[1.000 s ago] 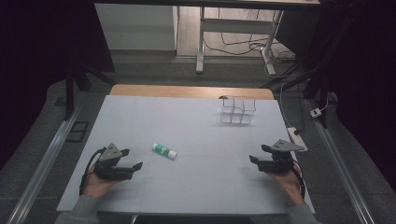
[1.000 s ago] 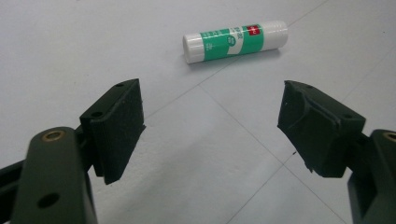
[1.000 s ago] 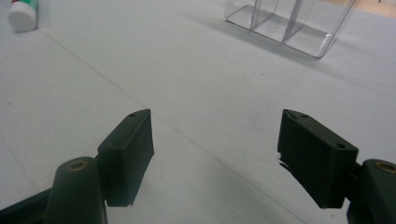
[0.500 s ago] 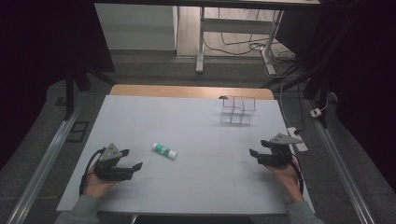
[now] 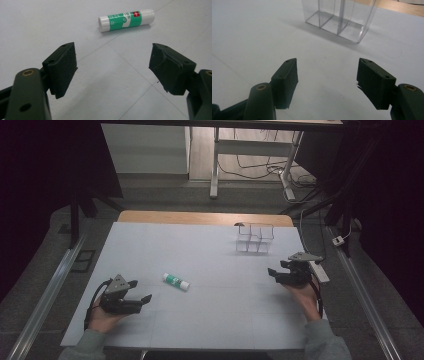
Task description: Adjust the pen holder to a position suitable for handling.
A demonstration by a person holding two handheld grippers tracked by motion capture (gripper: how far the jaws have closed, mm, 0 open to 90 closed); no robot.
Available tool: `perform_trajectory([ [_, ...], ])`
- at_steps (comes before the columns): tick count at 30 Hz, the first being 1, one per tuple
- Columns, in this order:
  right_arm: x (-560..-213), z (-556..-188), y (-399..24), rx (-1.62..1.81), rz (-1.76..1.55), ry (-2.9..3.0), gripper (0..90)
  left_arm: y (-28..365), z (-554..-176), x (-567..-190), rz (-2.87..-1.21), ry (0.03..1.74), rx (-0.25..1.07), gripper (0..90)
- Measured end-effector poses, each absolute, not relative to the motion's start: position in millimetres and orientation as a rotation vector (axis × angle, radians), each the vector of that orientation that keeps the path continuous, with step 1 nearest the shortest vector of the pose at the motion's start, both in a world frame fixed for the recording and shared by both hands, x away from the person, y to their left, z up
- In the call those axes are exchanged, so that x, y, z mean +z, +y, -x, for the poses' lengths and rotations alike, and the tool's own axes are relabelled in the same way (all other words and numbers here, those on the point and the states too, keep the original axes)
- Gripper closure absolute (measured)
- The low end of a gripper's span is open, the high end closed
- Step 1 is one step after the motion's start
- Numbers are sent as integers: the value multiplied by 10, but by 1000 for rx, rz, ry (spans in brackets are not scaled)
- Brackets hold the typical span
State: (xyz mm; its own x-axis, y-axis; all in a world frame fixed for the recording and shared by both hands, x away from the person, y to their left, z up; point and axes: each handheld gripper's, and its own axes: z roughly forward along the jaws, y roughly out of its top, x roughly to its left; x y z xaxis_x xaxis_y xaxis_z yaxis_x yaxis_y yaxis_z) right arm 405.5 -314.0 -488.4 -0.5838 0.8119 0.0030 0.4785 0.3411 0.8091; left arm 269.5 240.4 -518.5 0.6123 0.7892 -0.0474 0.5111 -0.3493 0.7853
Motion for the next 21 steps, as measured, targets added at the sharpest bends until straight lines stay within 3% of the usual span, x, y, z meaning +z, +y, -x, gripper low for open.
perform_trajectory([
  [21, -4705, -4577, -3194, 1149, -1267, 2119, 356, 2375, -2703, -5199, -2052, 1012, 430, 222],
])
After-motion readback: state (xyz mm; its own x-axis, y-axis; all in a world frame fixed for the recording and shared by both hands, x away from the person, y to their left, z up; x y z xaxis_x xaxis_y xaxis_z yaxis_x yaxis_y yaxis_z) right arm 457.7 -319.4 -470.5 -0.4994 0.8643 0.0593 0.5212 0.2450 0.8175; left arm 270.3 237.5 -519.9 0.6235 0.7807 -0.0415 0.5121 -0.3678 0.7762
